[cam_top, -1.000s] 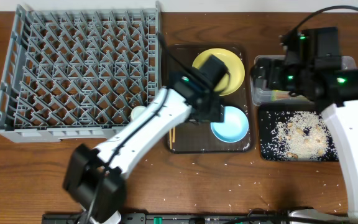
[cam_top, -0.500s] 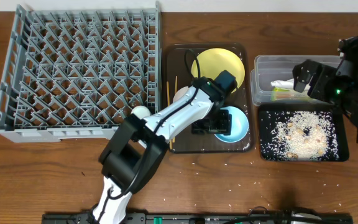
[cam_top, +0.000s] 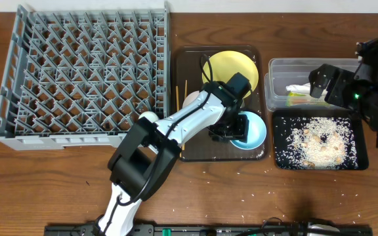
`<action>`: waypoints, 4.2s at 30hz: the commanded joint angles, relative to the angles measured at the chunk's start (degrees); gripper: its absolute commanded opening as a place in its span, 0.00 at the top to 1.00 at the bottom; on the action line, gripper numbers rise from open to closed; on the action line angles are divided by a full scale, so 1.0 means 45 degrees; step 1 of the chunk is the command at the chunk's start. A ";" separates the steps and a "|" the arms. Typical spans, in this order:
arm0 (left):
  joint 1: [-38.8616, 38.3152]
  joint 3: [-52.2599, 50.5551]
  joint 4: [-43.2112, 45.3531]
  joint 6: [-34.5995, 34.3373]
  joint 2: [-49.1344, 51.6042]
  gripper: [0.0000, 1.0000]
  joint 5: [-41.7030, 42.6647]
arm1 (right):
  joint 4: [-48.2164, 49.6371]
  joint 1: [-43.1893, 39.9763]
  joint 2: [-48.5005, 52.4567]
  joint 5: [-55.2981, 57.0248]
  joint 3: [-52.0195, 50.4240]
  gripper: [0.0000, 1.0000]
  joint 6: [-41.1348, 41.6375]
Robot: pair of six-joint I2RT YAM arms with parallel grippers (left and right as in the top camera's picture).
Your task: Sort waste into correct bins and load items into the dishwasher
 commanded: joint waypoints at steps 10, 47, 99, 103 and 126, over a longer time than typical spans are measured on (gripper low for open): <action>0.0083 -0.0073 -0.0146 -0.1025 0.0423 0.58 -0.1010 | -0.0087 -0.0107 0.0709 0.0112 0.0019 0.01 -0.0126; 0.0083 -0.0296 0.0908 -0.1948 0.0549 0.90 -0.2497 | 0.0194 -0.0107 0.0714 0.0117 0.0019 0.01 -0.0126; 0.5897 -0.0291 -0.0777 0.0704 -0.7082 0.93 -1.6441 | -0.0418 -0.0107 0.0714 0.0112 0.0019 0.01 -0.0121; 0.5629 -0.0296 -0.0787 0.0699 -0.6358 0.93 -1.9229 | -0.0418 -0.0107 0.0714 0.0112 0.0019 0.01 -0.0121; 0.3589 -0.0296 -0.0986 -0.0607 -0.1404 0.93 -2.5417 | -0.0418 -0.0107 0.0714 0.0112 0.0019 0.01 -0.0126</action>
